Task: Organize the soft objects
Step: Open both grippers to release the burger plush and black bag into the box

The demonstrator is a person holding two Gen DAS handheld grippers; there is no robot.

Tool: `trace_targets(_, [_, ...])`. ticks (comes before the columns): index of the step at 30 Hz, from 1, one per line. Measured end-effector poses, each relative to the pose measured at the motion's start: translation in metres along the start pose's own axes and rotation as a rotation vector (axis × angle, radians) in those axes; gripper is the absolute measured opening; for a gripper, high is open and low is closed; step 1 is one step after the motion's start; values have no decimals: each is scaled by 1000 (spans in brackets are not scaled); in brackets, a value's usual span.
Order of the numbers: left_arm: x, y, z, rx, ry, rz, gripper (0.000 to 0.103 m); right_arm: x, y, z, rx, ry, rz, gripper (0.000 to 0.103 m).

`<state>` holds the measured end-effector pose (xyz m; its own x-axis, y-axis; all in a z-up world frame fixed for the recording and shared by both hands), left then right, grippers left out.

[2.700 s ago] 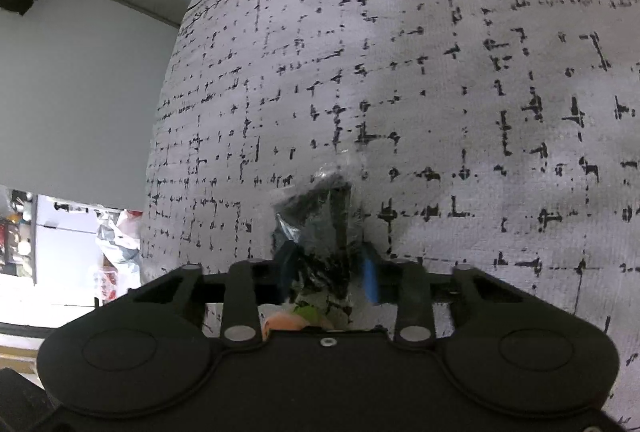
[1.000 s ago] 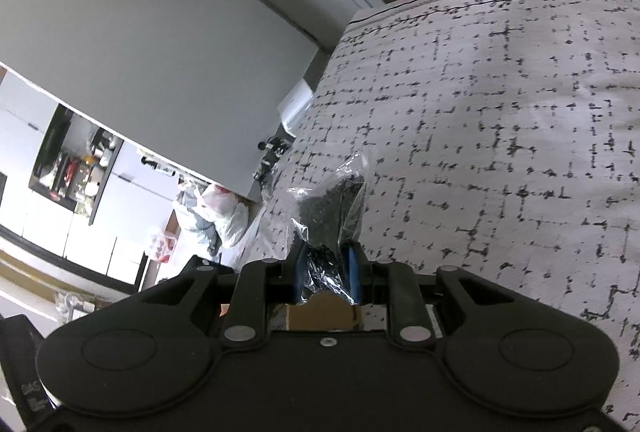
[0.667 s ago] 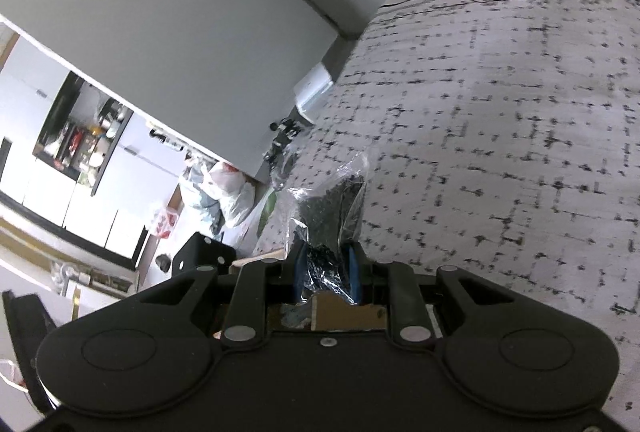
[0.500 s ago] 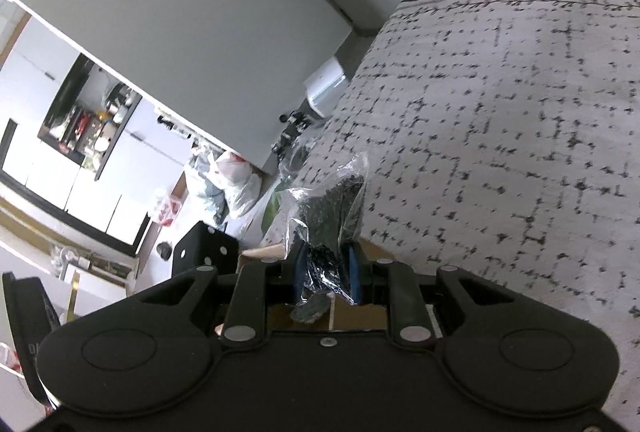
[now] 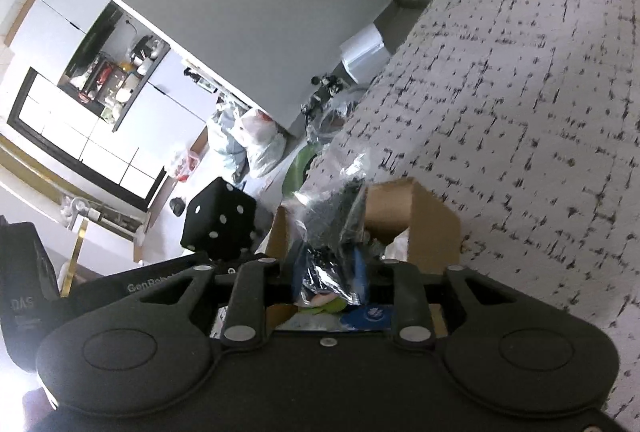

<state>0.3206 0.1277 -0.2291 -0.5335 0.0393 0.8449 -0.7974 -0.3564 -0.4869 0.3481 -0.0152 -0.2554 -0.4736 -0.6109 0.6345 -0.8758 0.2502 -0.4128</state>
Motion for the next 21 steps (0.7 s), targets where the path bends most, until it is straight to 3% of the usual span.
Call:
trace_targets(2, [1,-1,-3,3,-3,-1,59,4,-2,0,-1,18,16,64])
trace_targets(3, [2,-1,-3,3,-3,-1,59,7,-4,-1,9,33,29,68])
trace_targets(10, [13,0,1,-12,6,4,59,26,-7,14,4,116,72,77])
trace_targets(17, [27,7,18,-46,57,16,70,54,6,26,20,193,101,80])
trace_targets(21, [35,15,28,-97,64,11,70,76,9,23,26,219,144,89])
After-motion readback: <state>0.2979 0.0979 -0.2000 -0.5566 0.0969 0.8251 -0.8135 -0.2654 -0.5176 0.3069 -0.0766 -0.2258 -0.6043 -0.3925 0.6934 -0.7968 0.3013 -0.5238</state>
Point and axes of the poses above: each gripper's, at about its wrist camera, not at the fingertips, and x roughly against the way its jaws point, z to its right, y to its underside, the point moved 10 cm from there along -x, roughly the way its jaws point, and after that the axes turned 5 degrees about -x, right-handed, at the moved point
